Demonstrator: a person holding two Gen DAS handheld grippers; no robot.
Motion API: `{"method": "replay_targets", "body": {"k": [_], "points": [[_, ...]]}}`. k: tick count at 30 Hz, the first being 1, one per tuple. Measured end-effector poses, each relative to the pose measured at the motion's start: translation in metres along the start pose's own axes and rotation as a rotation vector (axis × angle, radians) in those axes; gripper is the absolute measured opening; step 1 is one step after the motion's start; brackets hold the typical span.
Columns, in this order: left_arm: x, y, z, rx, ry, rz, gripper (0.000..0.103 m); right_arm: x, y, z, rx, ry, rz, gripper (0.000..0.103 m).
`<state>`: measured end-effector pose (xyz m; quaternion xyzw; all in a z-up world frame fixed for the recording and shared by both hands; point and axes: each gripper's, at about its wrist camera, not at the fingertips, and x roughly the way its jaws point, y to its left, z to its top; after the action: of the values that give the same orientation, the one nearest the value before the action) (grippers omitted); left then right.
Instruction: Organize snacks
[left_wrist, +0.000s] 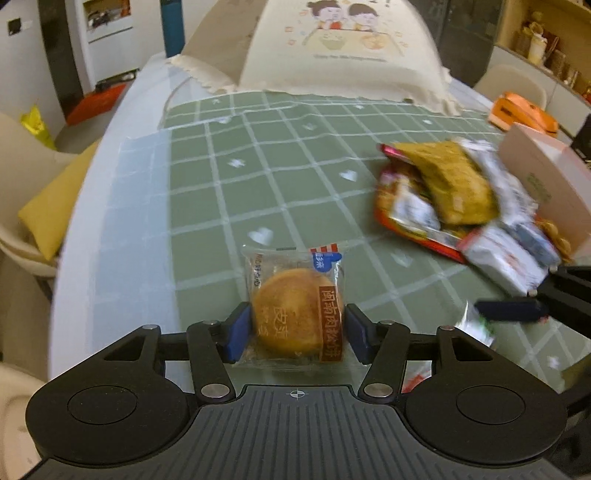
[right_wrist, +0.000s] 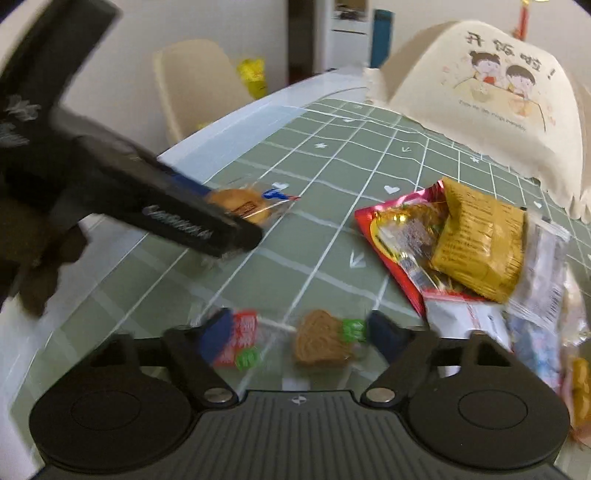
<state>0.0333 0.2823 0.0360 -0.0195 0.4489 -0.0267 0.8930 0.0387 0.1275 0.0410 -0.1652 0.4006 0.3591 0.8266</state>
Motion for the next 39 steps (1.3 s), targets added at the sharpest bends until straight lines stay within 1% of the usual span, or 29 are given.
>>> {"method": "replay_targets", "body": {"k": [1,2,4,5,7,8,10,11,12,13,15,16,18,19,21,23,24,25,26,27,28,30,32,35,37,39], "points": [[-0.004,-0.008,-0.006,-0.009,-0.003,-0.015,0.06,-0.01,-0.007,-0.007,0.011,0.011,0.017,0.058],[-0.01,-0.019,-0.014,-0.017,-0.008,-0.034,0.06,-0.021,-0.016,-0.017,0.036,0.019,0.032,0.055],[-0.022,-0.046,-0.033,-0.026,-0.021,-0.074,0.06,-0.046,-0.038,-0.044,0.089,0.035,0.043,0.041],[-0.027,-0.06,-0.042,-0.027,-0.027,-0.091,0.06,-0.059,-0.049,-0.059,0.1,0.044,0.022,0.04],[-0.037,-0.091,-0.061,-0.04,-0.036,-0.132,0.06,-0.081,-0.066,-0.087,0.087,0.051,-0.048,0.04],[-0.041,-0.103,-0.067,-0.051,-0.036,-0.15,0.06,-0.091,-0.075,-0.1,0.077,0.052,-0.088,0.041],[-0.048,-0.123,-0.076,-0.097,-0.027,-0.212,0.06,-0.112,-0.088,-0.12,0.078,0.056,-0.153,0.045],[-0.051,-0.128,-0.078,-0.122,-0.026,-0.218,0.06,-0.121,-0.096,-0.126,0.089,0.055,-0.172,0.049],[-0.054,-0.131,-0.08,-0.145,-0.023,-0.203,0.06,-0.13,-0.1,-0.13,0.102,0.049,-0.177,0.057],[-0.057,-0.133,-0.081,-0.161,-0.015,-0.166,0.06,-0.139,-0.104,-0.133,0.116,0.032,-0.174,0.067],[-0.061,-0.127,-0.083,-0.185,-0.004,-0.084,0.06,-0.15,-0.101,-0.131,0.137,-0.013,-0.156,0.074],[-0.064,-0.124,-0.086,-0.203,-0.008,-0.06,0.06,-0.145,-0.098,-0.124,0.139,-0.021,-0.142,0.074],[-0.07,-0.117,-0.097,-0.245,-0.01,-0.057,0.06,-0.134,-0.086,-0.11,0.123,-0.026,-0.094,0.074],[-0.075,-0.116,-0.106,-0.257,-0.02,-0.063,0.06,-0.121,-0.082,-0.1,0.113,-0.029,-0.068,0.074],[-0.085,-0.122,-0.124,-0.233,-0.055,-0.046,0.06,-0.097,-0.075,-0.085,0.107,-0.027,-0.042,0.074],[-0.094,-0.128,-0.139,-0.206,-0.069,-0.029,0.06,-0.075,-0.068,-0.071,0.113,-0.025,-0.022,0.074],[-0.098,-0.131,-0.142,-0.203,-0.07,-0.026,0.06,-0.064,-0.064,-0.064,0.112,-0.021,-0.017,0.07],[-0.101,-0.134,-0.146,-0.203,-0.071,-0.026,0.06,-0.052,-0.06,-0.057,0.105,-0.014,-0.013,0.062],[-0.103,-0.135,-0.148,-0.204,-0.071,-0.023,0.06,-0.044,-0.053,-0.053,0.085,-0.013,-0.011,0.057],[-0.104,-0.136,-0.149,-0.207,-0.068,-0.018,0.06,-0.042,-0.046,-0.051,0.051,-0.02,-0.028,0.043],[-0.102,-0.139,-0.147,-0.214,-0.064,-0.012,0.06,-0.043,-0.038,-0.05,0.012,-0.021,-0.036,0.037],[-0.101,-0.141,-0.143,-0.232,-0.06,-0.023,0.06,-0.049,-0.035,-0.054,0.001,0.003,-0.008,0.035],[-0.1,-0.147,-0.136,-0.231,-0.063,-0.045,0.06,-0.056,-0.041,-0.064,0.014,0.021,-0.004,0.035],[-0.103,-0.163,-0.122,-0.168,-0.068,-0.098,0.059,-0.087,-0.066,-0.095,0.081,0.04,-0.035,0.035],[-0.105,-0.177,-0.111,-0.122,-0.071,-0.158,0.059,-0.114,-0.086,-0.116,0.139,0.035,-0.07,0.035],[-0.106,-0.194,-0.095,-0.082,-0.07,-0.235,0.059,-0.142,-0.108,-0.137,0.203,0.028,-0.135,0.035]]}}
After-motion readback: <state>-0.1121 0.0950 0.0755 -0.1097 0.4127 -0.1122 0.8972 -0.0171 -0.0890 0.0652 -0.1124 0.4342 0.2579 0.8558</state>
